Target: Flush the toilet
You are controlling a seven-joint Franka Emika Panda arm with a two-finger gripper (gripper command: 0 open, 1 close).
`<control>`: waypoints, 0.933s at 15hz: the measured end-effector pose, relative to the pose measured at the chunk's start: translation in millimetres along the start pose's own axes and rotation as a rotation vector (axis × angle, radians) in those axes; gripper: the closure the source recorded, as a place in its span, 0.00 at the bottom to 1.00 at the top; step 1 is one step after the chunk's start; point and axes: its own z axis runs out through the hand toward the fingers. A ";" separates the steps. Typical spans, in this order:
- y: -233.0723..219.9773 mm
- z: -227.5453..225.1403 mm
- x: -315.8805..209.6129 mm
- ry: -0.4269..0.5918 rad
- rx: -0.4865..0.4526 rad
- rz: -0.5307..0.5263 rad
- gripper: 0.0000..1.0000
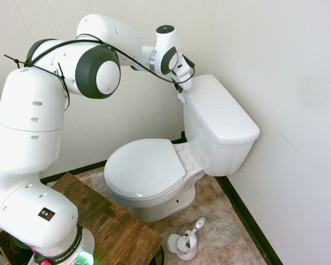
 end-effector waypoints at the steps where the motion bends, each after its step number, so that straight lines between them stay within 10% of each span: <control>1: -0.1 2.3 -0.1 0.000 -0.002 0.000 1.00; 14: -3.2 46.5 5.5 -0.006 -0.037 0.064 1.00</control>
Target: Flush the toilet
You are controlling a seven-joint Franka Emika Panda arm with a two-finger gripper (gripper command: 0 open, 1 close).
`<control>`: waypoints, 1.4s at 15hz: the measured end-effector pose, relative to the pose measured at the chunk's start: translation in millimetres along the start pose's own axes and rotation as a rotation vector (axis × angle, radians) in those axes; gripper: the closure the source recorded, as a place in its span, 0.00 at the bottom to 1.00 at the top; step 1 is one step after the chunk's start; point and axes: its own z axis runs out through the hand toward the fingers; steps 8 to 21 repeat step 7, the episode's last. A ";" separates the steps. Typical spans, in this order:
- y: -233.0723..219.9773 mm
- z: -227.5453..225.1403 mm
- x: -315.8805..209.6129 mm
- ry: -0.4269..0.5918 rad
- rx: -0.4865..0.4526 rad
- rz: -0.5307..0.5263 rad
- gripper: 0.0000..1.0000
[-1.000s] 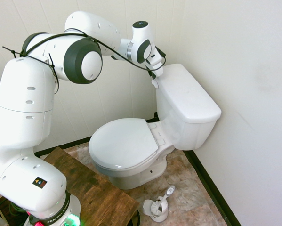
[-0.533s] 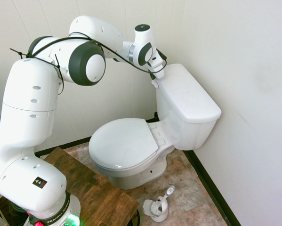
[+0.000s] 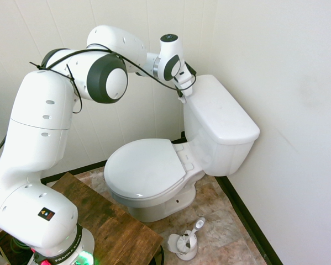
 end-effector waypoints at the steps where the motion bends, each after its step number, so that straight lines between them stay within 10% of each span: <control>1: -0.1 3.1 0.5 -0.002 -0.008 0.007 1.00; 21: -3.0 5.1 3.1 -0.020 -0.020 0.037 1.00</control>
